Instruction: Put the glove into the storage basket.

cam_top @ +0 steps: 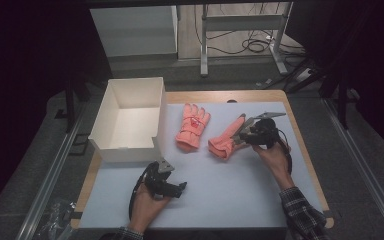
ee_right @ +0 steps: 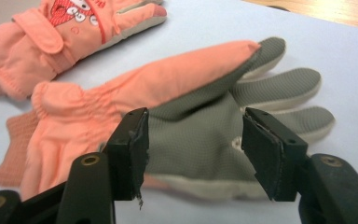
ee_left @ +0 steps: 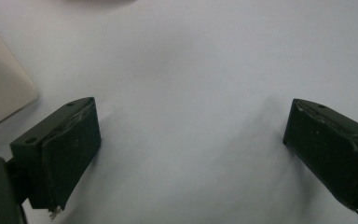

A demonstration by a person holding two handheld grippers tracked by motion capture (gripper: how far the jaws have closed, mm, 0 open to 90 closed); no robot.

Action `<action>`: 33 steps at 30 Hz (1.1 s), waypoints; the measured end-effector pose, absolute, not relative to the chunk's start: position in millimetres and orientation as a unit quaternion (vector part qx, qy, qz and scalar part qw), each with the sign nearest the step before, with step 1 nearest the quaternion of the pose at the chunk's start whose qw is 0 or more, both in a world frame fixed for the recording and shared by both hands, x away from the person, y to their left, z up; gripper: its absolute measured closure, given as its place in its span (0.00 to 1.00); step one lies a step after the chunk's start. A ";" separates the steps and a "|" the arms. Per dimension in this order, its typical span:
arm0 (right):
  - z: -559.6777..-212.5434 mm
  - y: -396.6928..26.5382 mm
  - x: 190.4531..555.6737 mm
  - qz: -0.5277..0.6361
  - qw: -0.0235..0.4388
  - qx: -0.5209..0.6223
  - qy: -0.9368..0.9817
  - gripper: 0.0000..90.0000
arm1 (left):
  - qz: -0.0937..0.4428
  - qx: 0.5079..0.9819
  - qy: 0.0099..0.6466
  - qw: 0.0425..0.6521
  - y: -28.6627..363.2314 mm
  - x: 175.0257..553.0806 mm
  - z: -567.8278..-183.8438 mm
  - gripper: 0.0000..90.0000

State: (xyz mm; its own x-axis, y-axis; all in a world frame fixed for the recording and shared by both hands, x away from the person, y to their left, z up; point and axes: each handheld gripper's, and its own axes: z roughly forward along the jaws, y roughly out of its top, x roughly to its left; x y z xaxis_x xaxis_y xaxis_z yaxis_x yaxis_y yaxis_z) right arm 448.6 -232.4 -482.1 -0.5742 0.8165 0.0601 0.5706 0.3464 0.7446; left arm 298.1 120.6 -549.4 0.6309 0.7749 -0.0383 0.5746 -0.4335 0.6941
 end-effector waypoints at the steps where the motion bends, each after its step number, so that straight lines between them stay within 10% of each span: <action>1: -482.1 -232.4 448.6 0.375 0.164 0.431 0.804 0.47 | 0.145 0.834 0.404 0.346 120.6 298.1 -549.4 0.04; 11: -501.7 -218.0 466.8 0.338 0.167 0.449 0.810 0.49 | 0.145 0.834 0.404 0.346 120.6 298.1 -549.4 0.04; 20: -507.2 -211.6 463.3 0.315 0.190 0.457 0.810 0.88 | 0.145 0.834 0.405 0.346 120.6 298.1 -549.4 0.04; 33: -496.6 -221.0 461.9 0.350 0.151 0.463 0.800 0.96 | 0.145 0.834 0.405 0.346 120.6 298.1 -549.4 0.04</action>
